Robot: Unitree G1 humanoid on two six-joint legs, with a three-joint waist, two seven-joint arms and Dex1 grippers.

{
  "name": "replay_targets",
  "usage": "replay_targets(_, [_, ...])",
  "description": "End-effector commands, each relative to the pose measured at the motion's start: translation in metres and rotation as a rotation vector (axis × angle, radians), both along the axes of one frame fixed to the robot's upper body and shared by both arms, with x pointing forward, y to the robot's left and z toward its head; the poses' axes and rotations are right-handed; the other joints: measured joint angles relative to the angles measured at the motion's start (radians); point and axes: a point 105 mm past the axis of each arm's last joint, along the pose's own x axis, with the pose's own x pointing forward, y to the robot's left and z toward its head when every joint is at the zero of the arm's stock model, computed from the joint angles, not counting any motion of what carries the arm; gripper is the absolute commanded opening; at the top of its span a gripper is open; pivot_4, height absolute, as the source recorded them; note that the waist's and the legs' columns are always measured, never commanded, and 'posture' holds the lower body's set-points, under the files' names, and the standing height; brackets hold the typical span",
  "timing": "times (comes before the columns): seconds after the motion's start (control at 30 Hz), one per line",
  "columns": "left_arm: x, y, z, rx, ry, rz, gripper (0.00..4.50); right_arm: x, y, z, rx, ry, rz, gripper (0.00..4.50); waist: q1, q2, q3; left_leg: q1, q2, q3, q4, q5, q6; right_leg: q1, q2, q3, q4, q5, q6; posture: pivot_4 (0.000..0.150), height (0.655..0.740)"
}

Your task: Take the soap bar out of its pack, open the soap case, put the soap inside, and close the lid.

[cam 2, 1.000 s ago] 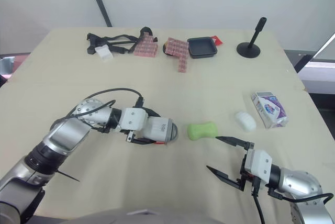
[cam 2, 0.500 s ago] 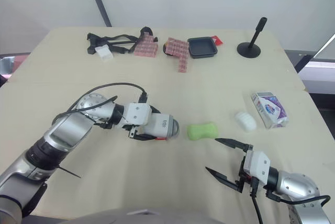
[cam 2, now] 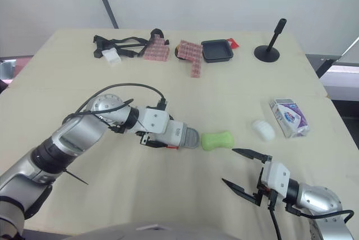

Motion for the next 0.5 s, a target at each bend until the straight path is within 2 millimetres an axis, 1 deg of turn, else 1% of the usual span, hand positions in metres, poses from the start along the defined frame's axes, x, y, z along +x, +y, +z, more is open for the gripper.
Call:
replay_targets(0.03, [-0.003, -0.005, 0.014, -0.001, -0.053, -0.033, 3.48, -0.002, 0.0, 0.002, 0.002, -0.018, 0.007, 4.47, 0.001, 0.0, 0.0, 0.0, 0.0, 0.0, 0.0, 0.0, 0.0, 0.0, 0.0, 0.0, 0.0, 0.0, 0.0, 0.15, 0.74])
replay_targets(0.17, [-0.005, -0.005, 0.015, -0.003, -0.028, -0.028, 3.48, -0.002, 0.0, 0.002, 0.0, -0.018, 0.009, 4.47, 0.0, 0.0, 0.0, 0.0, 0.0, 0.0, 0.0, 0.0, 0.0, 0.0, 0.0, 0.0, 0.0, 0.0, 0.0, 0.15, 0.74])
replay_targets(0.23, [-0.005, -0.001, 0.014, 0.008, -0.017, -0.022, 3.48, -0.002, 0.0, 0.002, -0.002, -0.018, 0.011, 4.47, 0.0, 0.0, 0.0, 0.0, 0.0, 0.0, 0.0, 0.0, 0.0, 0.0, 0.0, 0.0, 0.0, 0.0, 0.0, 0.15, 0.74])
replay_targets(0.37, [0.0, 0.015, 0.012, 0.032, -0.008, -0.007, 3.48, -0.002, 0.0, 0.002, -0.004, -0.021, 0.013, 4.47, 0.0, 0.0, 0.0, 0.0, 0.0, 0.0, 0.0, 0.0, 0.0, 0.0, 0.0, 0.0, 0.0, 0.0, 0.0, 0.15, 0.74])
replay_targets(0.5, [0.009, 0.035, 0.011, 0.043, -0.009, 0.029, 3.48, -0.002, -0.001, 0.001, -0.006, -0.021, 0.014, 4.47, 0.0, 0.0, 0.0, 0.0, 0.0, 0.0, 0.0, 0.0, 0.0, 0.0, 0.0, 0.0, 0.0, 0.0, 0.0, 0.15, 0.74])
